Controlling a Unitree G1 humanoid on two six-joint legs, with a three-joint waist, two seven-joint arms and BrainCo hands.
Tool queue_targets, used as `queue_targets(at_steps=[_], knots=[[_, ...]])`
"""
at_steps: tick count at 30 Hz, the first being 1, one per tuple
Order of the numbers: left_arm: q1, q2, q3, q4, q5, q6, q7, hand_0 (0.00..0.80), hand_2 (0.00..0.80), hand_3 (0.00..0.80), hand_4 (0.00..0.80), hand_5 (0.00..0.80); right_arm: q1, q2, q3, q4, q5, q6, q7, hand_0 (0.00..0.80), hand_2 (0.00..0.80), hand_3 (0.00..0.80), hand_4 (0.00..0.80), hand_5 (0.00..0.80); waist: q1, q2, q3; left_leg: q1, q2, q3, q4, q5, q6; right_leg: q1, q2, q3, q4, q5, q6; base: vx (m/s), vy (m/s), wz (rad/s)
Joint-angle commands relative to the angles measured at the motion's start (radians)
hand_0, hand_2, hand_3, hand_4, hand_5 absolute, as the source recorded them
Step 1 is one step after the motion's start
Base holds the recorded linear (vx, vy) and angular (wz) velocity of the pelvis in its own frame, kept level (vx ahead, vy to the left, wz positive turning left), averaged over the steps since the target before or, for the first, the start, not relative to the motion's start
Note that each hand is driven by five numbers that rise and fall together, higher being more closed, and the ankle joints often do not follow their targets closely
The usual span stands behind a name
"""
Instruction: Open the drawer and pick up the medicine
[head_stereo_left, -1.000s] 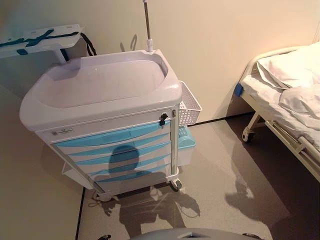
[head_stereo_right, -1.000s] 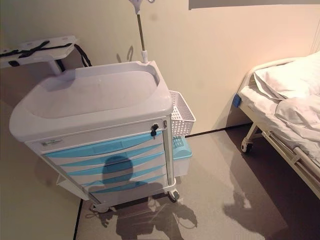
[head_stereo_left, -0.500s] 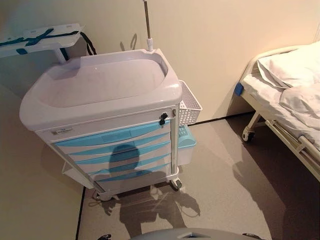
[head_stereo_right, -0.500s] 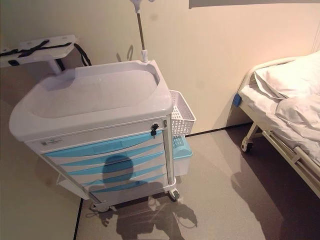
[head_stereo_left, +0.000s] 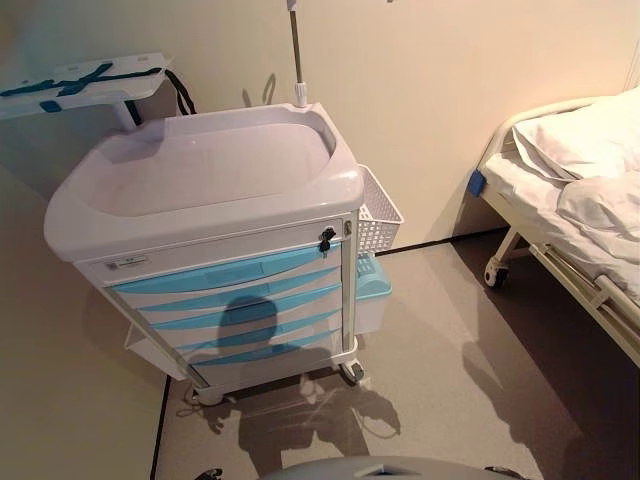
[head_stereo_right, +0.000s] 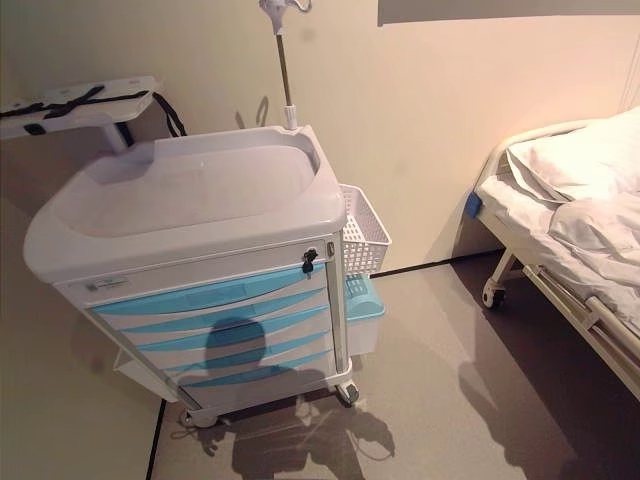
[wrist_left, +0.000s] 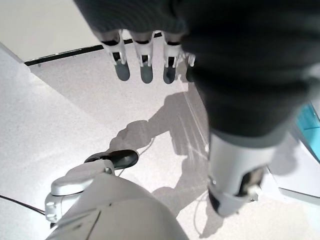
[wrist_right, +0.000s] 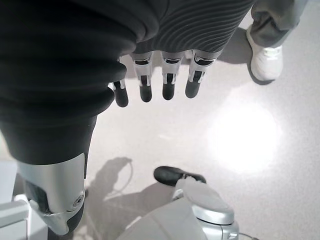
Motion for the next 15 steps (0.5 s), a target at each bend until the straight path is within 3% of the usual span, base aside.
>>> queue_targets(at_steps=[1, 8, 15], knots=[[-0.083, 0.039, 0.029, 0.029, -0.025, -0.024, 0.018, 0.0, 0.0, 0.0, 0.0, 0.0, -0.068, 0.014, 0.034, 0.053, 0.014, -0.016, -0.016, 0.0, 0.0, 0.0, 0.0, 0.0, -0.001, -0.088, -0.013, -0.07, -0.049, 0.014, -0.008, 0.036, 0.01, 0.013, -0.018, -0.028, 0.013, -0.035, 0.065, -0.081, 0.014, 0.0], [-0.107, 0.052, 0.036, 0.015, -0.059, -0.028, 0.03, 0.0, 0.0, 0.0, 0.0, 0.0, -0.084, 0.011, 0.046, 0.05, 0.013, -0.013, -0.022, 0.0, 0.0, 0.0, 0.0, 0.0, -0.002, -0.091, 0.003, -0.135, -0.049, 0.018, -0.012, 0.062, 0.003, -0.052, -0.016, -0.026, 0.009, -0.012, 0.071, -0.086, 0.01, 0.0], [-0.216, 0.067, 0.019, -0.125, -0.202, -0.066, 0.065, 0.0, 0.0, 0.0, 0.0, 0.0, -0.155, -0.018, 0.08, 0.026, 0.038, -0.021, -0.061, 0.0, 0.0, 0.0, 0.0, 0.0, -0.009, -0.083, 0.135, -0.339, -0.055, -0.002, -0.012, 0.135, -0.003, -0.254, -0.02, -0.038, 0.009, 0.05, 0.065, -0.209, 0.011, 0.02]])
